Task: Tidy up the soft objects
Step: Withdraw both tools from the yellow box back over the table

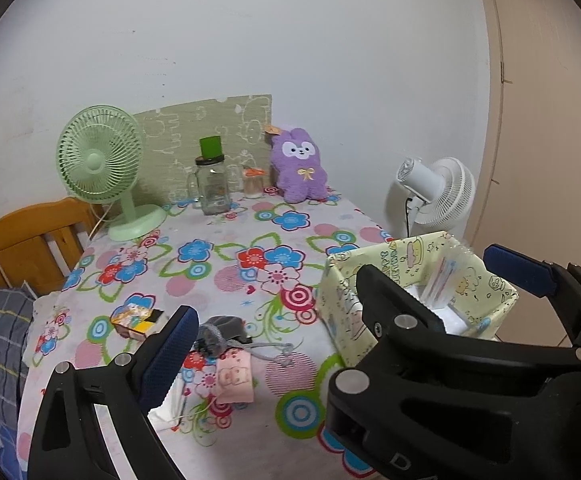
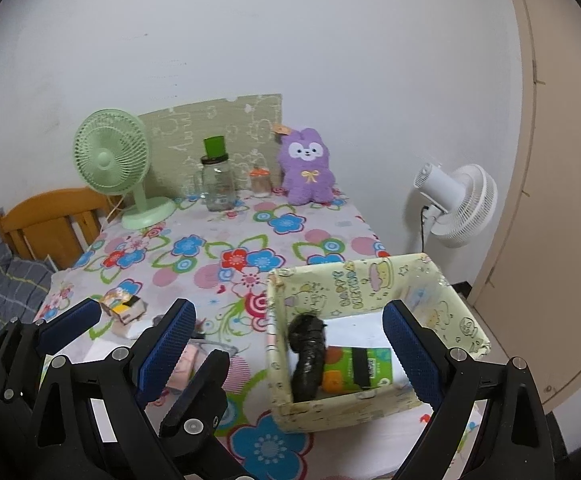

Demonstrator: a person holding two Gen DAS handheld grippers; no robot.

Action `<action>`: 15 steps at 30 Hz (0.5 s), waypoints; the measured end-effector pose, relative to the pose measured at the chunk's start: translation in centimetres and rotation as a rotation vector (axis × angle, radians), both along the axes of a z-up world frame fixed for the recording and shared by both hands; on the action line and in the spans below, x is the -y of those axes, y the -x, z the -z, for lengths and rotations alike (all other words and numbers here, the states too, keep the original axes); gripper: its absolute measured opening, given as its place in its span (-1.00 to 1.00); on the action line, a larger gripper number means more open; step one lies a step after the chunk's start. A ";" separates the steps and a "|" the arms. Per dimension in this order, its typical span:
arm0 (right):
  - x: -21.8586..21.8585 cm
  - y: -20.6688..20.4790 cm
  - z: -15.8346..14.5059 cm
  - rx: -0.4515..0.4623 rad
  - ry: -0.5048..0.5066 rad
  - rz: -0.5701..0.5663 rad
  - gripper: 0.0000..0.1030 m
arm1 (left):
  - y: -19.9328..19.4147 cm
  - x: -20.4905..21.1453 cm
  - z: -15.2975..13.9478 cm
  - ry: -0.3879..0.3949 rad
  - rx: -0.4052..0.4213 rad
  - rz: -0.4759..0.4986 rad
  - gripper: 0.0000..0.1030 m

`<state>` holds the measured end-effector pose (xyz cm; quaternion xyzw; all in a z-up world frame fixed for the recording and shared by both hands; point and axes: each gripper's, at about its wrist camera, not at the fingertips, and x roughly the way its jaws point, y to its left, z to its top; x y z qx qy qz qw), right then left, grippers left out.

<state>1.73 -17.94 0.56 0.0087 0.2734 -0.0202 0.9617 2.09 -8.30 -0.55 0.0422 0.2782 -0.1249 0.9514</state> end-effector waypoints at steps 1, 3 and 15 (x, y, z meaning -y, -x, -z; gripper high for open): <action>-0.3 0.2 0.0 0.013 0.003 -0.003 0.87 | 0.2 -0.3 0.0 0.000 0.004 -0.001 0.90; -0.7 0.5 0.0 0.020 0.005 -0.007 0.87 | 0.4 -0.7 0.1 -0.003 0.006 -0.003 0.90; -3.7 0.8 0.7 0.019 0.010 -0.056 0.87 | 0.9 -3.9 0.9 -0.001 0.007 -0.037 0.91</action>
